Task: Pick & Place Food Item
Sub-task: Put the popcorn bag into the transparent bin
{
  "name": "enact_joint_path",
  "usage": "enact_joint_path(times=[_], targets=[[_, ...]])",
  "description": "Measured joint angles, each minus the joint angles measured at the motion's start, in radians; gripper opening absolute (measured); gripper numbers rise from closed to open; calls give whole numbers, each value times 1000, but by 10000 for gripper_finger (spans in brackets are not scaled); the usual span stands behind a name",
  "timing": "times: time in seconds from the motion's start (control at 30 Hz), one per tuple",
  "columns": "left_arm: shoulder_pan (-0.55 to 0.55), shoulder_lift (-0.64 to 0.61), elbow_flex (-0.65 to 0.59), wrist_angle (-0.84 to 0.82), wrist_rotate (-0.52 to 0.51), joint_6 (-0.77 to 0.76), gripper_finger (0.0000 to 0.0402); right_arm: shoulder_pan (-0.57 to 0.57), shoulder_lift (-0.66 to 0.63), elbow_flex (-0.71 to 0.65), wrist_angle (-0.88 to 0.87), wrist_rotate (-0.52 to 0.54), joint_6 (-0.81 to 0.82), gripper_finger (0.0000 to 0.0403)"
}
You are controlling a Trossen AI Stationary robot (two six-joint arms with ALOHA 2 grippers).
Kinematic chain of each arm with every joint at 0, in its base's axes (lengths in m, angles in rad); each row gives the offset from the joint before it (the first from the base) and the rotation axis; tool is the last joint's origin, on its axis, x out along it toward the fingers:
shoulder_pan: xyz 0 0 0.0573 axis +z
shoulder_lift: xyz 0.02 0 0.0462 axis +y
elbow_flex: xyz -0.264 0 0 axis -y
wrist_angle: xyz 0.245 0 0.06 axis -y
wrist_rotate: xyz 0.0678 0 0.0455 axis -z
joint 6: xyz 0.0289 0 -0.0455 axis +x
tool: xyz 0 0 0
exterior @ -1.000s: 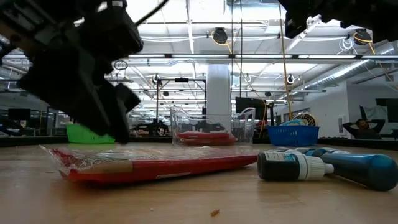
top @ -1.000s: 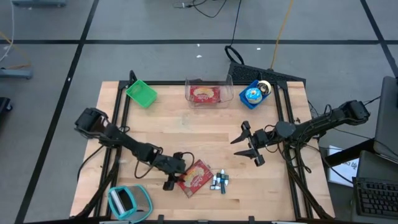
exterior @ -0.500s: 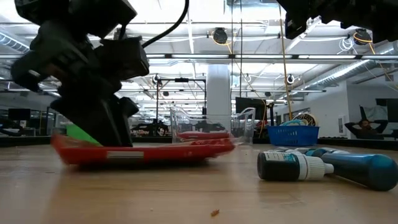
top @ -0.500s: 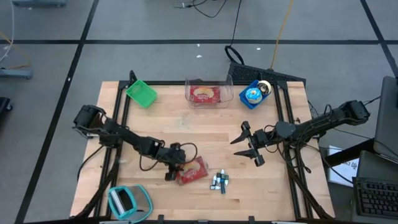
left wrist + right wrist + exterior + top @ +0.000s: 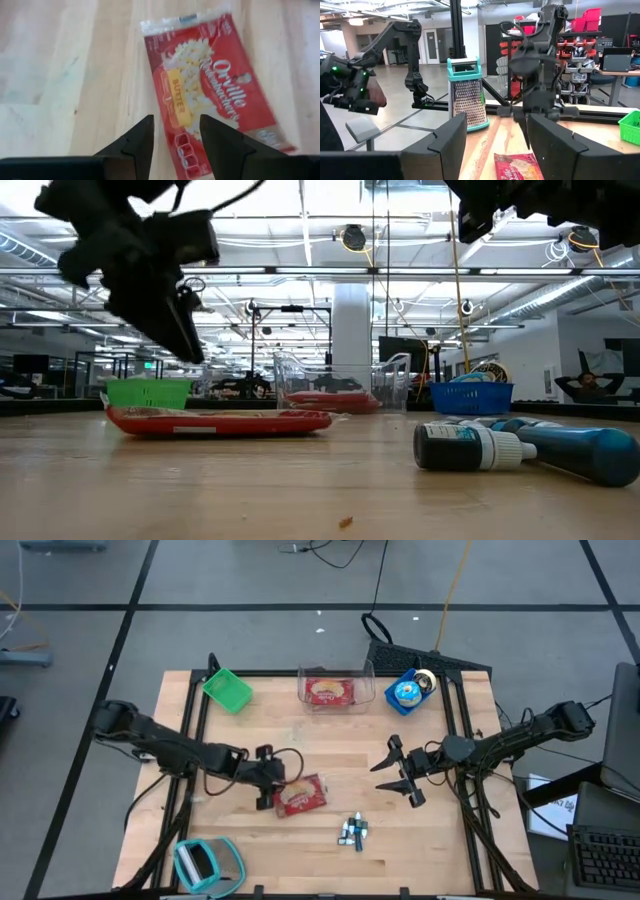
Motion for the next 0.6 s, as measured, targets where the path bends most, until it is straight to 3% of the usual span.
enact_joint_path(times=[0.17,0.37,0.6], targets=[[-42,-29,1,-111,6,-115,159,0,0,0,-4,0,0,196],[-119,30,1,-222,-73,-202,159,0,0,0,-4,0,0,196],[-169,100,1,-149,-146,-79,159,0,0,0,-5,-1,0,196]])
